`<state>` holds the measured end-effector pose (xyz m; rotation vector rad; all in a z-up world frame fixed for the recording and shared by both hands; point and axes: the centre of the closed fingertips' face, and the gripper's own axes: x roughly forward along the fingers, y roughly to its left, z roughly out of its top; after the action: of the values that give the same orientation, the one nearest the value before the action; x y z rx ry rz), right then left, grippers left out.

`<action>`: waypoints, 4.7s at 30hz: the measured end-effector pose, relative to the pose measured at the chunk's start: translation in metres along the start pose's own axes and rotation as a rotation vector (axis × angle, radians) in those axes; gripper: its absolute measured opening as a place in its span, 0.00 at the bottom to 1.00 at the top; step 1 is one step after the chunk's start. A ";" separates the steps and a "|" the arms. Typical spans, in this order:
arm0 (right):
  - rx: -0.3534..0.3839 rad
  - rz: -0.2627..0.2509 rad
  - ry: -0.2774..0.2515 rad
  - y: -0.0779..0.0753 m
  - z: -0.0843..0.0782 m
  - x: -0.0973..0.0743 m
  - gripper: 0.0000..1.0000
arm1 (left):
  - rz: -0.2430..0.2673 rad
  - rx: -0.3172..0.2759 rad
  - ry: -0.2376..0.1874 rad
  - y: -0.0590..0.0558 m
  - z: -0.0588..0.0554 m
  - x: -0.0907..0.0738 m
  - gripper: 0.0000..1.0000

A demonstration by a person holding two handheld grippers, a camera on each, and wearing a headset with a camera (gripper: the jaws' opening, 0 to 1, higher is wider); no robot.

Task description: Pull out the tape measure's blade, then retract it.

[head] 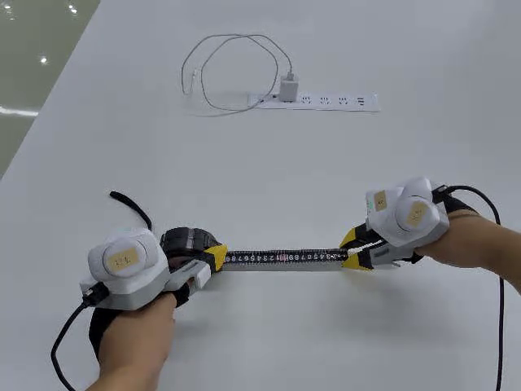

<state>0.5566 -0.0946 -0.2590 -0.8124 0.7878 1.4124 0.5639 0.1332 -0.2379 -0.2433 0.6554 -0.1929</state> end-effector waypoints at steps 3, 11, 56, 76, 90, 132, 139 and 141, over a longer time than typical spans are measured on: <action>-0.004 0.002 -0.006 0.000 0.006 0.002 0.10 | -0.002 -0.003 -0.001 0.001 0.000 0.000 0.58; -0.008 0.008 -0.026 -0.001 0.020 0.009 0.10 | -0.010 -0.014 -0.003 0.000 0.000 0.000 0.58; -0.011 0.035 -0.083 0.002 0.064 0.035 0.10 | -0.024 -0.029 -0.004 0.001 0.001 0.000 0.59; 0.007 0.046 -0.122 0.004 0.085 0.049 0.10 | -0.028 -0.037 -0.004 0.002 0.001 0.000 0.59; 0.019 0.065 -0.159 0.008 0.106 0.063 0.10 | -0.030 -0.036 0.000 0.002 0.001 -0.001 0.58; 0.006 0.091 -0.214 0.009 0.147 0.091 0.10 | -0.028 -0.042 0.003 0.001 0.001 0.000 0.58; 0.009 0.091 -0.227 0.009 0.154 0.095 0.10 | -0.029 -0.047 0.002 0.001 0.001 0.000 0.58; 0.006 0.090 -0.230 0.009 0.155 0.096 0.10 | -0.029 -0.047 0.001 0.001 0.001 0.000 0.58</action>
<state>0.5468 0.0878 -0.2609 -0.6026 0.6578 1.5508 0.5642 0.1346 -0.2376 -0.2981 0.6584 -0.2060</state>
